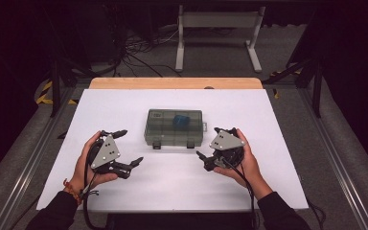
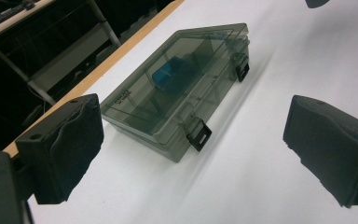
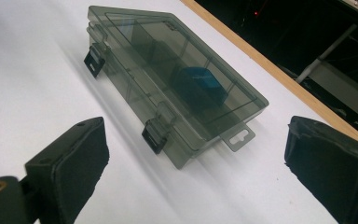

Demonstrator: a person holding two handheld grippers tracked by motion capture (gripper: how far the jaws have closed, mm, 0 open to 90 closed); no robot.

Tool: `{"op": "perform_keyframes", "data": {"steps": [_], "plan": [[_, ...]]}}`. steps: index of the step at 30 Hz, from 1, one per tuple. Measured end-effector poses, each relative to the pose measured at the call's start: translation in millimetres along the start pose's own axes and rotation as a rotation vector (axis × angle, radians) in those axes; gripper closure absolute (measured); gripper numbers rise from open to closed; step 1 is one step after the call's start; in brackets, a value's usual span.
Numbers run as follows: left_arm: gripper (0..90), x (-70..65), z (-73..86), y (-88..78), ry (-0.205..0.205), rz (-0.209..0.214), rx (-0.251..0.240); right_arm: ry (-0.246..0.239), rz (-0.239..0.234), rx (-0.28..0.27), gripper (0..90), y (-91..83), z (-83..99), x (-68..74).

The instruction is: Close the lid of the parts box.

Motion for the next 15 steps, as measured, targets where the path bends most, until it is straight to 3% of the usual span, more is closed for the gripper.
{"op": "perform_keyframes", "data": {"steps": [15], "plan": [[5.5, -2.0, 14.0, -22.3, -0.002, -0.015, 0.015, -0.012, 0.021, 0.002, 6.7, -16.5, 12.7, 0.2]]}}
Point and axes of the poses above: each handheld gripper's, and its own axes: y roughly forward along the jaws, z roughly out of its underside, x roughly to its left, the point moved 4 cm from there along y, roughly forward along the jaws, and after that the axes turned 1 degree about y, right-handed, at the moved point
